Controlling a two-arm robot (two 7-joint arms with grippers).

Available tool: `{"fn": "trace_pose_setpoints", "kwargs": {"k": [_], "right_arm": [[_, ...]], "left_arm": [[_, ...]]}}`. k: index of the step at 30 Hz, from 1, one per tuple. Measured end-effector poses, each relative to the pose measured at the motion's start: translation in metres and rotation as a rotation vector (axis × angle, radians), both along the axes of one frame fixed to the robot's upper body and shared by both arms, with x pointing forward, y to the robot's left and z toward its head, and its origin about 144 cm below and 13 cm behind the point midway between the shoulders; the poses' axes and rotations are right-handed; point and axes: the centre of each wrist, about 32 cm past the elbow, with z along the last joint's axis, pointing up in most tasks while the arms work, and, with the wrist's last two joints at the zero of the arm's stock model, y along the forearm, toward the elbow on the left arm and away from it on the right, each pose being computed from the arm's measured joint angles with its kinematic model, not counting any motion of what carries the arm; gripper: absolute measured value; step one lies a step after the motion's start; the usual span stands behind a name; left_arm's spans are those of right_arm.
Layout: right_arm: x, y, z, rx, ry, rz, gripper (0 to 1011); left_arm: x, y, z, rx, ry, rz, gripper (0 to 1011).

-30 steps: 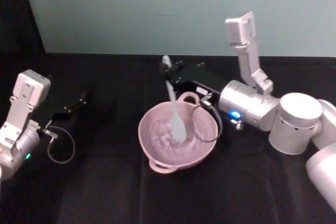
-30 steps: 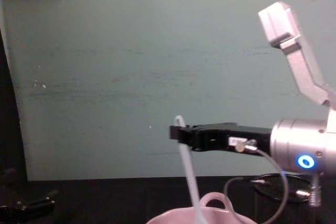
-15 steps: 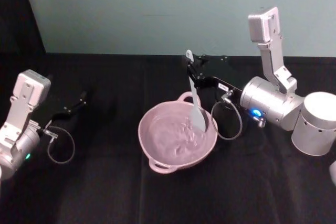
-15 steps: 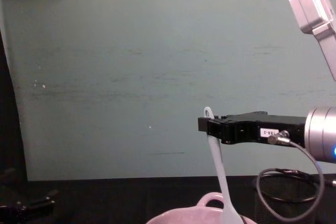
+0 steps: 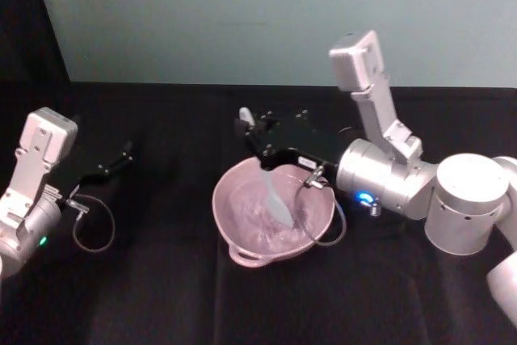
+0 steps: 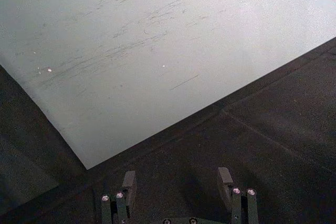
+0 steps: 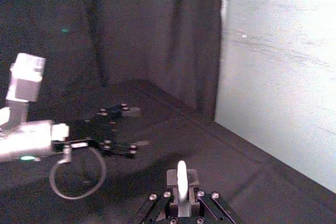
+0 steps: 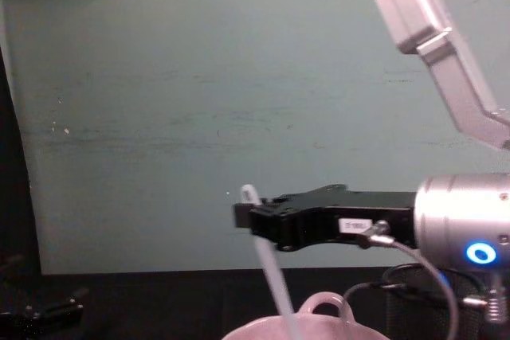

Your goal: Use the one hand to pick up the spoon and stir the clear water in the bowl.

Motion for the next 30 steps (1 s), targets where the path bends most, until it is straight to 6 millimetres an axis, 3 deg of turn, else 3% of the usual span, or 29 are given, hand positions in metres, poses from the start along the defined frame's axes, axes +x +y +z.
{"fn": "trace_pose_setpoints", "kwargs": {"k": [8,13,23,30], "right_arm": [[0.001,0.025,-0.003,0.011,0.014,0.078,110],[0.007,0.030,-0.006,0.031,0.019,0.081,110],[0.032,0.020,-0.017,0.144,0.066,0.014,110],[0.042,0.004,-0.014,0.126,0.048,-0.069,110]], "left_arm": [[0.000,0.000,0.000,0.000,0.000,0.000,1011],[0.000,0.000,0.000,0.000,0.000,0.000,1011],[0.000,0.000,0.000,0.000,0.000,0.000,1011],[0.000,0.000,0.000,0.000,0.000,0.000,1011]]}}
